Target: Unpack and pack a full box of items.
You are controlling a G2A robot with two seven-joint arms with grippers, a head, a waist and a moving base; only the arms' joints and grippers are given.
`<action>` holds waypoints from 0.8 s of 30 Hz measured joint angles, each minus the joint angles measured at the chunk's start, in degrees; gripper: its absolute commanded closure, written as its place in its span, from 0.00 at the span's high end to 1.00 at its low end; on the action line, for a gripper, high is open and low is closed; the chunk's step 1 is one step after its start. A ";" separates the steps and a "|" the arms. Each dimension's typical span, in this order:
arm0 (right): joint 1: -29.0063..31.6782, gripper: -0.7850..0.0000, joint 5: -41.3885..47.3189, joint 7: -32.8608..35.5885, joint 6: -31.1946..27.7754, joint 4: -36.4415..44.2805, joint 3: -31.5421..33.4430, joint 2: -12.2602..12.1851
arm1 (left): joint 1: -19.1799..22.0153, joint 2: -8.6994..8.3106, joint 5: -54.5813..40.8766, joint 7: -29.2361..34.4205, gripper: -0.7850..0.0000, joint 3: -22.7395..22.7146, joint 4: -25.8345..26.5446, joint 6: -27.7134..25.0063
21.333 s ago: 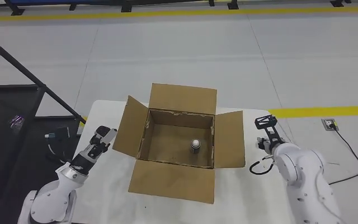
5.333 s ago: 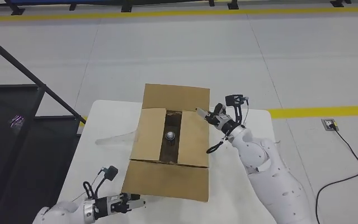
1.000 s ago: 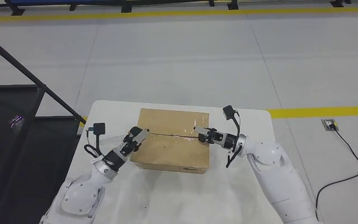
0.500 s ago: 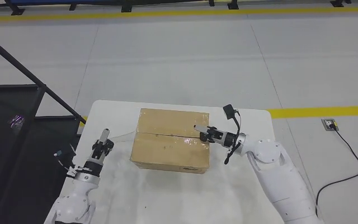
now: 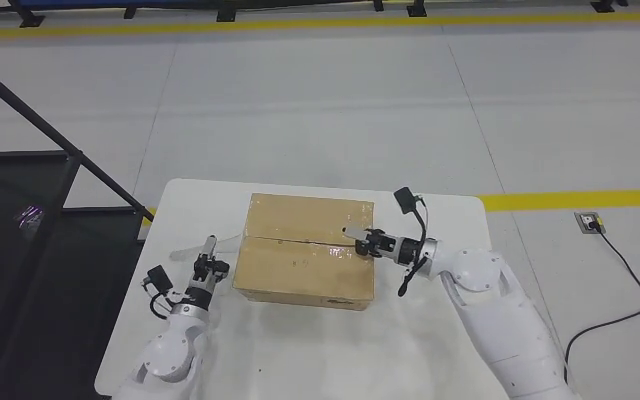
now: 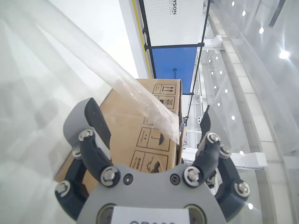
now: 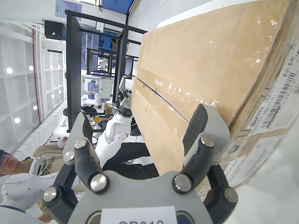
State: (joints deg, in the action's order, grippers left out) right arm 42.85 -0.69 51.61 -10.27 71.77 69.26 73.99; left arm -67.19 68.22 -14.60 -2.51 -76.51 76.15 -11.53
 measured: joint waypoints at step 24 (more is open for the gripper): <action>3.48 1.00 -0.68 -0.90 2.58 6.29 0.99 -1.38 | 4.69 1.59 8.72 -5.97 1.00 -2.50 0.21 -13.28</action>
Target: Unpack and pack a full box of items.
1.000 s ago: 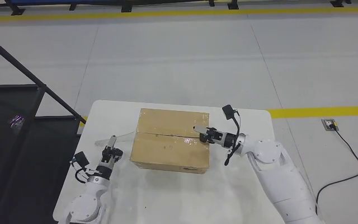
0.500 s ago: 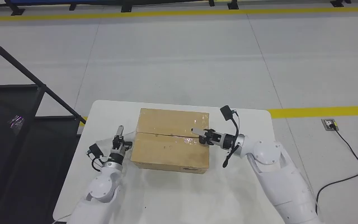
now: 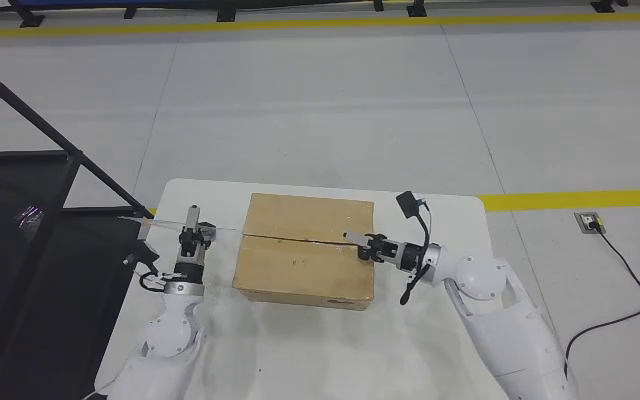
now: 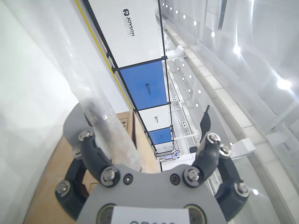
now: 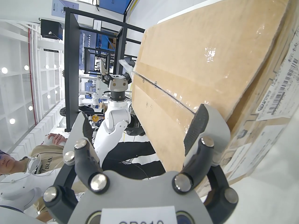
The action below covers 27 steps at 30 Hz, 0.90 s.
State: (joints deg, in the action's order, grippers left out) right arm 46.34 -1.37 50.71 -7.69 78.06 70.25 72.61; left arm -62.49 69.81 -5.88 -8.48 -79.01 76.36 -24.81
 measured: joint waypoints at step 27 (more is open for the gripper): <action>2.22 1.00 3.80 -0.52 -5.80 -1.16 2.27 -1.35 | -1.89 0.65 13.51 7.90 1.00 3.15 17.07 10.66</action>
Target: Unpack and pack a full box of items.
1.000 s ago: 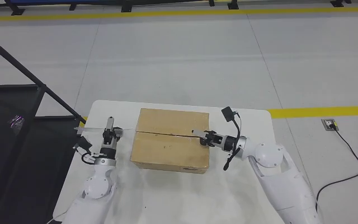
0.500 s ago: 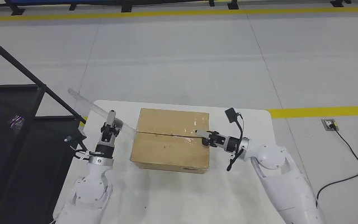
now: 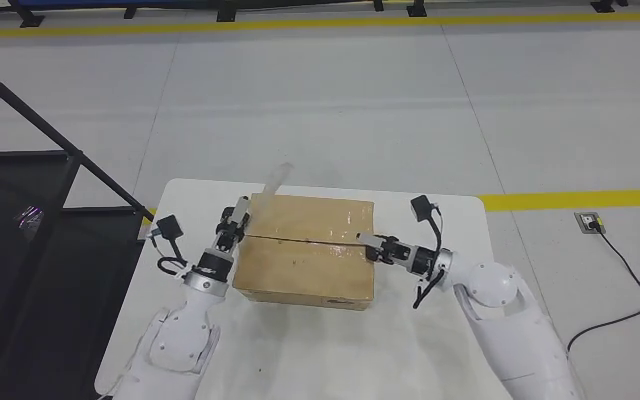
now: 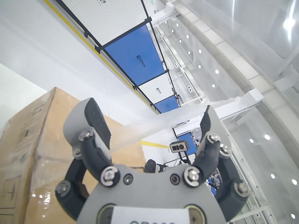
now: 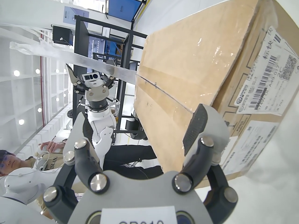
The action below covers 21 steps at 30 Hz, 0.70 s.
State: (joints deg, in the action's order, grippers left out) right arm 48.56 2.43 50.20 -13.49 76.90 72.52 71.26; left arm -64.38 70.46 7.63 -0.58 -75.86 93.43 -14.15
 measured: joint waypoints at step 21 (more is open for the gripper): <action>1.10 1.00 2.72 -5.32 -6.26 4.46 0.85 -0.51 | -0.49 0.94 -0.22 2.66 1.00 1.30 1.62 -1.12</action>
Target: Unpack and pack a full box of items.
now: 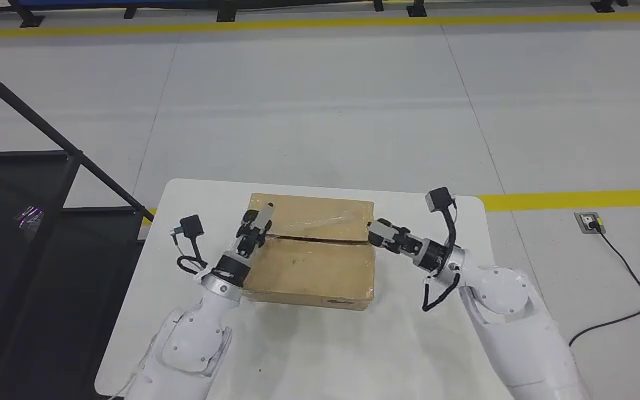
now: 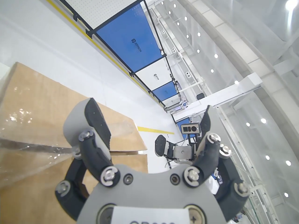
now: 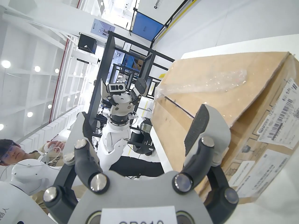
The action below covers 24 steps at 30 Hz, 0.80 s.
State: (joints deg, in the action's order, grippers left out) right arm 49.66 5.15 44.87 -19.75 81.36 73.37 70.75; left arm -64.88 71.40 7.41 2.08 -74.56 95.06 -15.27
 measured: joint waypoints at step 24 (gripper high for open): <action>-19.65 1.00 -12.68 -6.92 1.14 -23.16 -11.86 3.07 | -7.01 -0.51 -7.75 -0.84 1.00 -11.47 -0.20 -4.22</action>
State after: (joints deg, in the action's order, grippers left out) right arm 30.01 -7.53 37.95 -18.61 58.20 61.51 73.83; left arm -71.88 70.89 -0.34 1.24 -86.03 94.85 -19.49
